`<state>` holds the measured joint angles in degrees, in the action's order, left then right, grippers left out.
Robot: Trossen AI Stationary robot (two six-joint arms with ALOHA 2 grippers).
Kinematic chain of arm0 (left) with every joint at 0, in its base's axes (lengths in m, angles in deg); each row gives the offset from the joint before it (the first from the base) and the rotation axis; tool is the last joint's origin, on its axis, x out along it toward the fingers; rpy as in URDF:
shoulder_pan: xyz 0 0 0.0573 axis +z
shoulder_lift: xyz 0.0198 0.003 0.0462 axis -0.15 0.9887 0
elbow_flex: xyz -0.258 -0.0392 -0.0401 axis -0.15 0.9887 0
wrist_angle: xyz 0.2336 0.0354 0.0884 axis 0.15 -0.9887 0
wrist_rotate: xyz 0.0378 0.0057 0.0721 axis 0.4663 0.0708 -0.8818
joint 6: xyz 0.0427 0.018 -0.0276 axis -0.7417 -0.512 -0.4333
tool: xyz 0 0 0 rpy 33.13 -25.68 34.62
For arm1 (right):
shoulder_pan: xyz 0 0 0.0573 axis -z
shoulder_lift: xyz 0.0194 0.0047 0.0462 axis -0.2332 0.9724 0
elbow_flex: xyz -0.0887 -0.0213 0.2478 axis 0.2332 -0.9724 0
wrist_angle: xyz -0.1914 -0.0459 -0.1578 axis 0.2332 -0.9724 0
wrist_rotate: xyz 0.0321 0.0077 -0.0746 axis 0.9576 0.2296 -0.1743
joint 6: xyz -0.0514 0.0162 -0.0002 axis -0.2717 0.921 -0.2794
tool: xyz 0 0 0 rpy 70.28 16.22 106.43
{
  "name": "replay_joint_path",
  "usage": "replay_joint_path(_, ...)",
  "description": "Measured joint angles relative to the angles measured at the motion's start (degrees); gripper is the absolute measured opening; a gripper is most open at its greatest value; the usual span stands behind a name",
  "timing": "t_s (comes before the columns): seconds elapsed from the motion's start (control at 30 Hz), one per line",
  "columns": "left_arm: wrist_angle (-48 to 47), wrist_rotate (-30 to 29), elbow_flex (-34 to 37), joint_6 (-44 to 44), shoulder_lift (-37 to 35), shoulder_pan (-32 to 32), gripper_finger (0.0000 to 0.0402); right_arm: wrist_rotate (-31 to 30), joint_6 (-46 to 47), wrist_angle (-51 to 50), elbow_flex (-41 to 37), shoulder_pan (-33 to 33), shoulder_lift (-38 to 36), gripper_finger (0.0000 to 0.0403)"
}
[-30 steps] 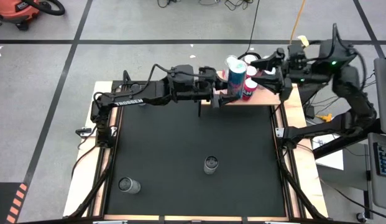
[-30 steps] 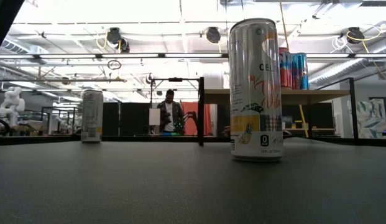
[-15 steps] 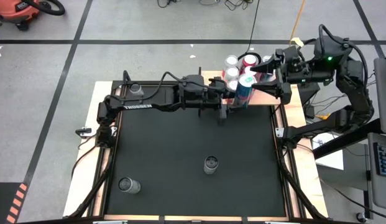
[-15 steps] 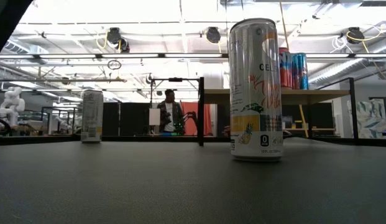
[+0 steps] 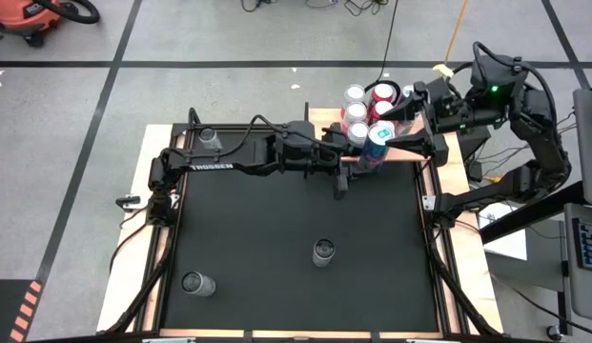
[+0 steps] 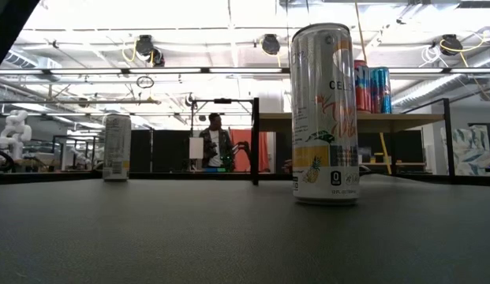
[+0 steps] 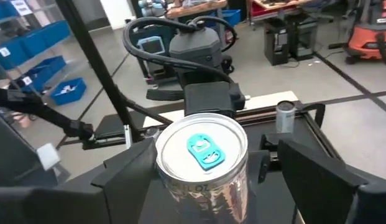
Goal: Place canned beverage on shelf
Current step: Put the blue soda can on the shelf aligned with the other blue soda cans
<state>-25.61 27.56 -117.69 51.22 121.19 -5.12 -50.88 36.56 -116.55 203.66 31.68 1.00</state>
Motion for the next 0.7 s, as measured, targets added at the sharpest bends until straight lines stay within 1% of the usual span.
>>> replay_joint_path(0.1,0.5,-0.2,0.0,0.6,0.0,0.1,0.0231,0.3,-1.1,-1.4,-0.2,0.0,0.2,0.0315)
replay_joint_path(0.17,0.2,-0.4,-0.1,0.7,-0.2,0.2,0.0231,0.6,-1.6,0.2,-0.2,-0.1,0.4,0.0315)
replay_joint_path(0.4,-0.8,-0.4,-0.1,0.8,-0.1,0.0,0.0231,1.4,-2.2,-0.2,-0.1,-0.1,0.0,0.0315)
replay_joint_path(0.7,-1.1,-0.3,-0.1,0.9,-0.1,0.1,0.0231,1.3,-5.2,0.5,-0.2,-1.7,2.5,0.0315)
